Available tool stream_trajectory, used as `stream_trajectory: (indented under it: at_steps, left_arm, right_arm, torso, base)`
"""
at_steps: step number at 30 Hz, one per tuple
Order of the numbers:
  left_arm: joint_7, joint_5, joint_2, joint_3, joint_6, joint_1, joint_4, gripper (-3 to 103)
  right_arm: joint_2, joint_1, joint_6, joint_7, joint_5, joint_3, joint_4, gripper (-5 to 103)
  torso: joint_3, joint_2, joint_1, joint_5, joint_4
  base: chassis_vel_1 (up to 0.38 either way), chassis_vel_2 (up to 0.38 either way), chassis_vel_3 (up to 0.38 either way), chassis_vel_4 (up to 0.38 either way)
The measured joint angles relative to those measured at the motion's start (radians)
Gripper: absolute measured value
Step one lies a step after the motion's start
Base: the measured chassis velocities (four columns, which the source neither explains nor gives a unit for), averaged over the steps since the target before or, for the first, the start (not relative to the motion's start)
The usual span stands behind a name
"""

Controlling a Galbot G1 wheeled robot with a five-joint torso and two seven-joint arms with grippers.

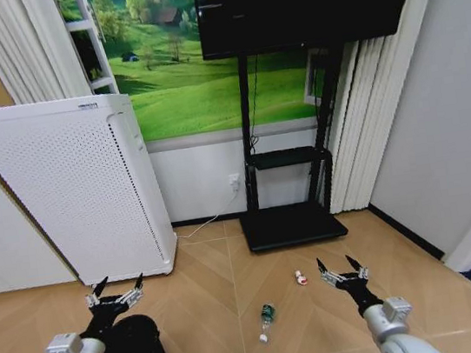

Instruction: Pick up the trash bin and place the garbage on the floor into it.

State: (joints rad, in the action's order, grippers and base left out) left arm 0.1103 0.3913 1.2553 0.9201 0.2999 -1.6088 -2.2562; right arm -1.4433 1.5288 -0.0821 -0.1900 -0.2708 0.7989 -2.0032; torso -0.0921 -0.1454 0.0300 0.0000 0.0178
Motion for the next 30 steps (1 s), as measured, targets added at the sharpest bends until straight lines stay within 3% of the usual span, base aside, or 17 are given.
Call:
stream_trajectory:
  at_steps: [23,28,30]
  left_arm:
    - [0.003,-0.026,0.024,-0.002,-0.01,-0.015,-0.003,100]
    - [-0.009,-0.042,0.04,-0.004,-0.028,-0.017,0.01,100]
    - [-0.015,-0.057,0.087,0.011,-0.043,-0.045,0.029,100]
  right_arm:
    - [0.009,-0.009,0.003,0.001,0.0,-0.011,0.016,100]
    - [0.009,-0.009,0.003,0.002,0.0,-0.01,0.021,100]
    - [0.008,-0.009,0.004,0.002,0.0,-0.009,0.029,100]
  torso:
    - [0.071,0.085,-0.013,0.0,0.0]
    - [0.089,0.103,-0.014,0.0001,0.0001]
    - [0.092,0.11,-0.014,-0.0001,0.0001]
  base:
    - [0.0,0.0,0.0,0.0]
    - [0.0,0.0,0.0,0.0]
    - [0.0,0.0,0.0,0.0]
